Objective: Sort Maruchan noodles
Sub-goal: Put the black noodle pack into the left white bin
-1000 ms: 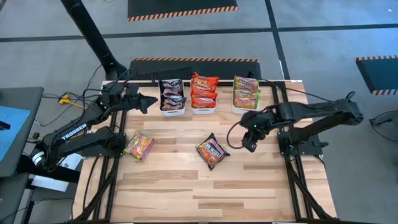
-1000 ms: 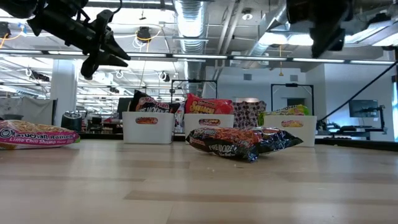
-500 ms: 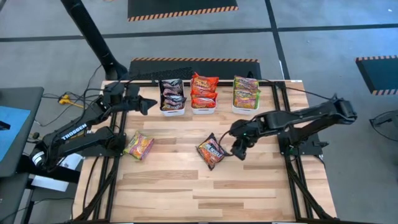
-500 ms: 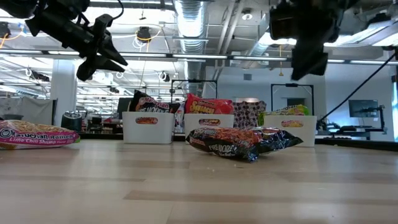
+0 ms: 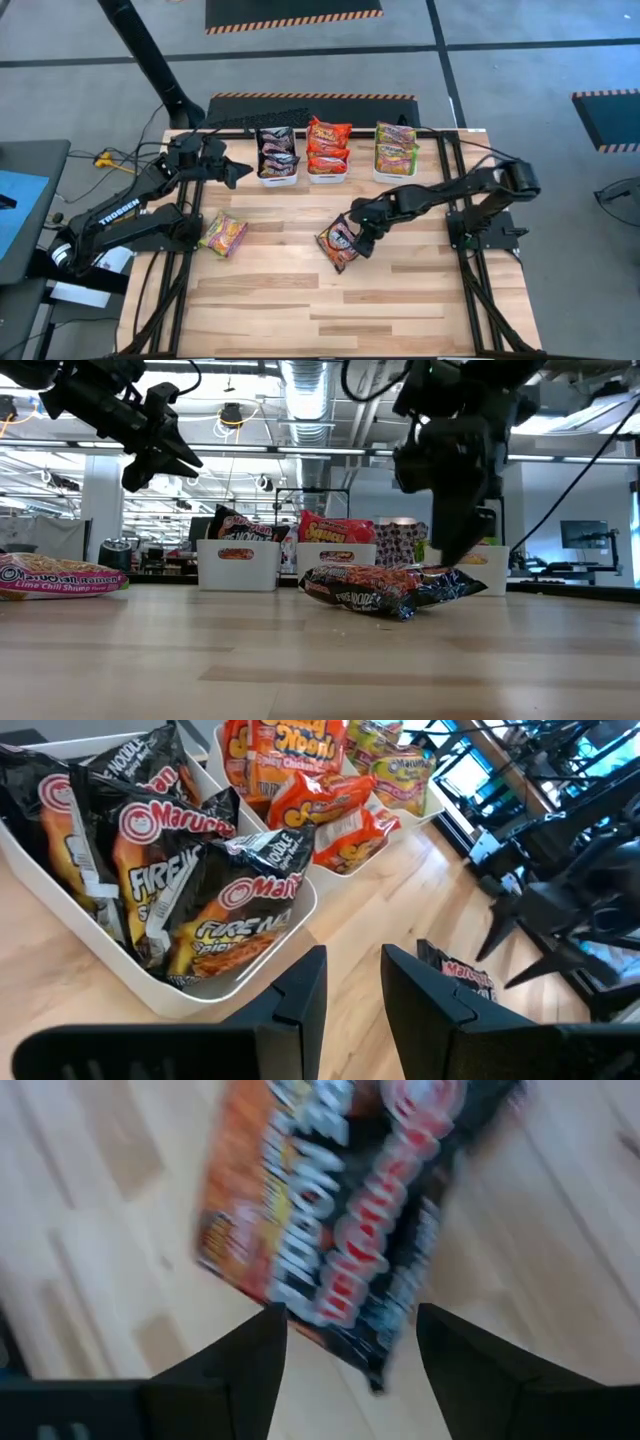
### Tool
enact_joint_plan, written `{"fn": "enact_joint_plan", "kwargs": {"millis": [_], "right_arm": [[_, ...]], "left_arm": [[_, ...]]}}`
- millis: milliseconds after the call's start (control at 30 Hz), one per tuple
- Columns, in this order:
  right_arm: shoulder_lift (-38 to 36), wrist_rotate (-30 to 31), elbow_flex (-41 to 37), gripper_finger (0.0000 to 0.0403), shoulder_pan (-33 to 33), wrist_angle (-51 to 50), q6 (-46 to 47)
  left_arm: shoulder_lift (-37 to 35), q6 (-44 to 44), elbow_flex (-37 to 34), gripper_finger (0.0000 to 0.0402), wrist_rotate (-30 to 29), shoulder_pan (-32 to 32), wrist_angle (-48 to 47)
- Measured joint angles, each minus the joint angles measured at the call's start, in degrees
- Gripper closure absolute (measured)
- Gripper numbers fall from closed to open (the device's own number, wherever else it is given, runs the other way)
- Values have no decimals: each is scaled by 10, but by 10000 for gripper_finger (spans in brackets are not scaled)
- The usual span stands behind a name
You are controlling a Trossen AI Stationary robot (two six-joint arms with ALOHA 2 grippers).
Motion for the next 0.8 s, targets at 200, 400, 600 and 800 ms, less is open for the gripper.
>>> {"fn": "enact_joint_plan", "kwargs": {"millis": [200,400,600,800], "right_arm": [[37,-17,3,153,-18,10,17],[56,-21,5,153,-25,75,21],[83,-8,5,153,-29,105,45],[120,-26,7,157,-36,122,79]], "left_arm": [[0,1,0,316,-2,0,1],[0,4,0,316,-5,0,-1],[0,10,0,316,-5,0,-2],[0,10,0,316,-6,0,-4]]}}
